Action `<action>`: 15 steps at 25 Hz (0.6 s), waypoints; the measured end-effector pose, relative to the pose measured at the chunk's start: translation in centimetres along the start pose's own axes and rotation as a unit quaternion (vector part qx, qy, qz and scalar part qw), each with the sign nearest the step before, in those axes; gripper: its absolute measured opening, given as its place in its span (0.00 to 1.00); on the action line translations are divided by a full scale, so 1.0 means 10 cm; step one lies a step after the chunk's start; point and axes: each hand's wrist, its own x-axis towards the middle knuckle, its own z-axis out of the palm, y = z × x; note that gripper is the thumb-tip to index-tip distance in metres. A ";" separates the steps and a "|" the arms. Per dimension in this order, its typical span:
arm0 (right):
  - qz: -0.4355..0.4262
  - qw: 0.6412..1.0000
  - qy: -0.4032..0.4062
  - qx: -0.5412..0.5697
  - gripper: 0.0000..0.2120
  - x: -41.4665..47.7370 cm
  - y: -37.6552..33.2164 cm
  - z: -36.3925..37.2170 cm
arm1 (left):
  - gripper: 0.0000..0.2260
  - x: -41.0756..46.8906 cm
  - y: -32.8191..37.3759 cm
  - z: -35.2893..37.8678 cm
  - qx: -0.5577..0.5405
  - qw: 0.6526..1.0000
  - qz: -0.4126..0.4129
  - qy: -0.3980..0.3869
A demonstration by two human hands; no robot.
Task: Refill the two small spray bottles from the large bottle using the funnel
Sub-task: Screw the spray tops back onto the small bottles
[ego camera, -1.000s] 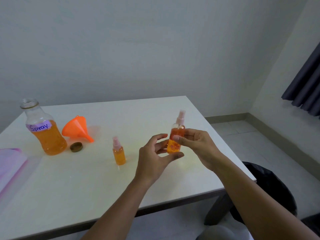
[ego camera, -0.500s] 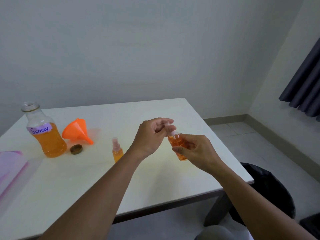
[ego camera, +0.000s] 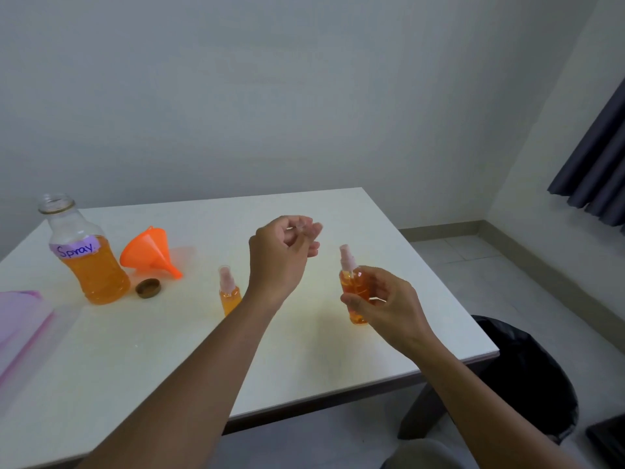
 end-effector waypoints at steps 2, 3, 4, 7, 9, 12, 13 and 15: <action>0.002 1.000 -0.015 0.025 0.26 0.01 -0.05 -0.01 | 0.17 -0.13 -0.15 0.02 0.022 1.000 -0.010 -0.009; -0.001 0.999 -0.021 0.033 0.29 0.02 -0.07 -0.02 | 0.17 -0.20 -0.24 0.01 0.030 0.999 -0.018 -0.012; -0.008 0.999 -0.023 0.037 0.31 0.02 -0.08 -0.02 | 0.16 -0.27 -0.33 0.00 0.040 0.999 -0.027 -0.016; -0.040 0.999 -0.021 0.026 0.39 0.02 -0.11 -0.04 | 0.14 -0.48 -0.59 -0.08 0.048 0.997 -0.050 -0.037; -0.063 0.998 -0.021 0.006 0.42 0.03 -0.13 -0.04 | 0.12 -0.57 -0.73 -0.16 0.042 0.996 -0.058 -0.049; -0.093 0.995 -0.015 -0.026 0.43 0.06 -0.14 -0.05 | 0.08 -0.66 -0.87 -0.27 0.025 0.996 -0.060 -0.066; -0.100 0.994 -0.011 -0.032 0.42 0.07 -0.14 -0.05 | 0.08 -0.68 -0.90 -0.30 0.020 0.995 -0.060 -0.072; -0.098 0.994 -0.002 -0.037 0.41 0.10 -0.12 -0.04 | 0.08 -0.73 -0.96 -0.34 0.021 0.995 -0.052 -0.080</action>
